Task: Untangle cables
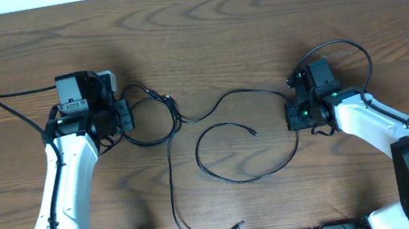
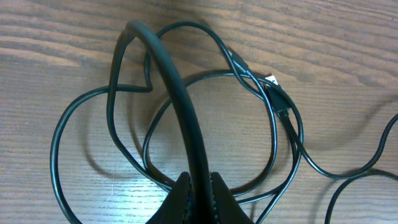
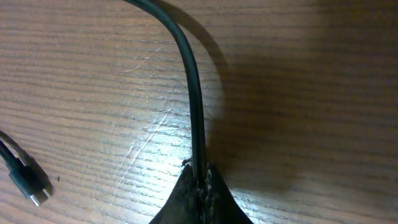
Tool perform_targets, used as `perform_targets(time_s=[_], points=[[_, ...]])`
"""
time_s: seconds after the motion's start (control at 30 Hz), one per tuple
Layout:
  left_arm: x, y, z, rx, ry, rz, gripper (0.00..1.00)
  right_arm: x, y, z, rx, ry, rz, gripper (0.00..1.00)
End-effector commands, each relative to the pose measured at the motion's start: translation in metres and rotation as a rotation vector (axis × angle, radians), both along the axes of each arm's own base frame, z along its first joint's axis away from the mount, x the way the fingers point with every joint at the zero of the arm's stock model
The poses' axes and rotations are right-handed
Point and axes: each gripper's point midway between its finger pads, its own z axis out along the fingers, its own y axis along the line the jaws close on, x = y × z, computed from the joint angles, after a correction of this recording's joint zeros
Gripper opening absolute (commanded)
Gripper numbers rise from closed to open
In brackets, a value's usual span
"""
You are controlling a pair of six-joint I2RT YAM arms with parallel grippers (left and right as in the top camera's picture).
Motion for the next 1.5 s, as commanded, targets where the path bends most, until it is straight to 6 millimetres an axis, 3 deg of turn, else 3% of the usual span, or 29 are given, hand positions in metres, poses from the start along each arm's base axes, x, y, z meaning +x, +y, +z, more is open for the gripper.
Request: perform_targets(time_s=[0.0, 0.1, 0.17, 0.2, 0.27, 0.3, 0.4, 0.43, 0.47, 0.67, 0.87, 0.97, 1.07, 1.33, 1.47], points=[[-0.007, -0.004, -0.008, -0.021, 0.035, -0.001, 0.08, 0.018, 0.004, 0.025, 0.034, -0.028, -0.049, 0.01], [-0.007, -0.004, -0.008, -0.021, 0.035, -0.001, 0.08, 0.054, -0.001, 0.087, 0.025, -0.154, -0.045, 0.01], [-0.008, -0.004, -0.009, -0.021, 0.039, -0.001, 0.08, 0.081, -0.013, 0.139, -0.015, -0.288, -0.067, 0.01], [-0.011, -0.004, -0.01, -0.023, 0.051, -0.001, 0.08, 0.11, -0.039, 0.206, -0.104, -0.477, -0.166, 0.01], [-0.013, -0.004, -0.011, -0.023, 0.059, 0.0, 0.08, 0.127, -0.074, 0.266, -0.211, -0.643, -0.301, 0.01], [-0.015, -0.005, -0.011, -0.024, 0.068, 0.0, 0.08, 0.134, -0.117, 0.321, -0.317, -0.791, -0.455, 0.01], [-0.016, -0.005, -0.012, -0.025, 0.073, 0.0, 0.08, 0.139, -0.155, 0.365, -0.38, -0.919, -0.553, 0.01], [-0.016, -0.005, -0.012, -0.025, 0.073, 0.0, 0.08, 0.14, -0.181, 0.381, -0.391, -0.974, -0.621, 0.01], [-0.016, -0.005, -0.012, -0.025, 0.073, 0.0, 0.08, 0.139, -0.193, 0.385, -0.398, -0.987, -0.648, 0.01], [-0.018, -0.005, -0.013, -0.026, 0.081, 0.0, 0.08, 0.123, -0.282, 0.376, -0.495, -0.947, -0.826, 0.01], [-0.021, -0.005, -0.014, -0.027, 0.095, 0.0, 0.08, 0.103, -0.367, 0.336, -0.594, -0.819, -0.976, 0.01], [-0.021, -0.005, -0.014, -0.027, 0.095, 0.0, 0.08, 0.094, -0.396, 0.315, -0.624, -0.755, -1.024, 0.01], [-0.021, -0.005, -0.014, -0.027, 0.095, 0.0, 0.08, 0.085, -0.421, 0.292, -0.646, -0.688, -1.062, 0.01], [-0.021, -0.005, -0.014, -0.033, 0.098, 0.014, 0.08, 0.068, -0.45, 0.233, -0.626, -0.512, -1.085, 0.01], [-0.021, -0.005, -0.014, -0.035, 0.098, 0.017, 0.08, 0.053, -0.463, 0.183, -0.514, -0.388, -1.155, 0.01]])
